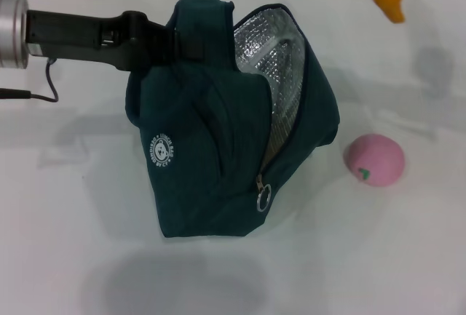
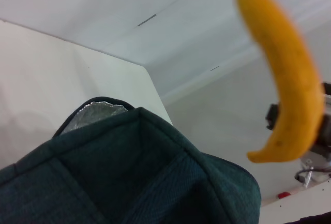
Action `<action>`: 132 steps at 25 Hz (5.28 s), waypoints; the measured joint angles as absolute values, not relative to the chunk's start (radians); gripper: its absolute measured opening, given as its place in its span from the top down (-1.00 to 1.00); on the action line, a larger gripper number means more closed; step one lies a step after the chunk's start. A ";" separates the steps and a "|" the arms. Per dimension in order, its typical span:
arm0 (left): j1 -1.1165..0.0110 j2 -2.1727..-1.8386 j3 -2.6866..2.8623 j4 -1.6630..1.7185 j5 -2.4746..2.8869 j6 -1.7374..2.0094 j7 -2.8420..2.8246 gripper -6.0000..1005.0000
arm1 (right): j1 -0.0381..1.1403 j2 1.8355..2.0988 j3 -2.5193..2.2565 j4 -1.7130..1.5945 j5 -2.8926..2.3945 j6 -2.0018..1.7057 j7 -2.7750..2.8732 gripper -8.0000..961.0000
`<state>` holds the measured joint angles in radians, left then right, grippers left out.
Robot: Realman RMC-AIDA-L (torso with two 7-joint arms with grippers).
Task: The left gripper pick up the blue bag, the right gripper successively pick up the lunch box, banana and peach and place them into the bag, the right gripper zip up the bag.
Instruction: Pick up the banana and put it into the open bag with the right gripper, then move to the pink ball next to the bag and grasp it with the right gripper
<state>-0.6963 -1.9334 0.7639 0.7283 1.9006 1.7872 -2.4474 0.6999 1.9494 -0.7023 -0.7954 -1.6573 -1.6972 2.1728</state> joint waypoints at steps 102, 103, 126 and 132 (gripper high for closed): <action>-0.665 -1.925 0.741 0.709 1.893 1.767 -2.405 0.91 | 0.467 1.983 -0.862 -0.980 -2.103 -1.552 1.865 -0.67; -0.665 -1.925 0.741 0.709 1.893 1.767 -2.405 0.91 | 0.468 1.989 -0.868 -0.978 -2.112 -1.543 1.862 -0.67; -0.658 -1.923 0.739 0.709 1.894 1.766 -2.402 0.91 | 0.479 2.011 -1.110 -0.940 -2.126 -1.378 1.832 -0.45; -0.658 -1.922 0.739 0.709 1.894 1.766 -2.402 0.91 | 0.473 2.011 -1.106 -0.951 -2.118 -1.385 1.834 0.19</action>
<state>-0.6580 -1.9220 0.7394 0.7087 1.8941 1.7656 -2.4021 0.4727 2.0111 -1.1057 -0.9511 -2.1181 -1.3854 1.8341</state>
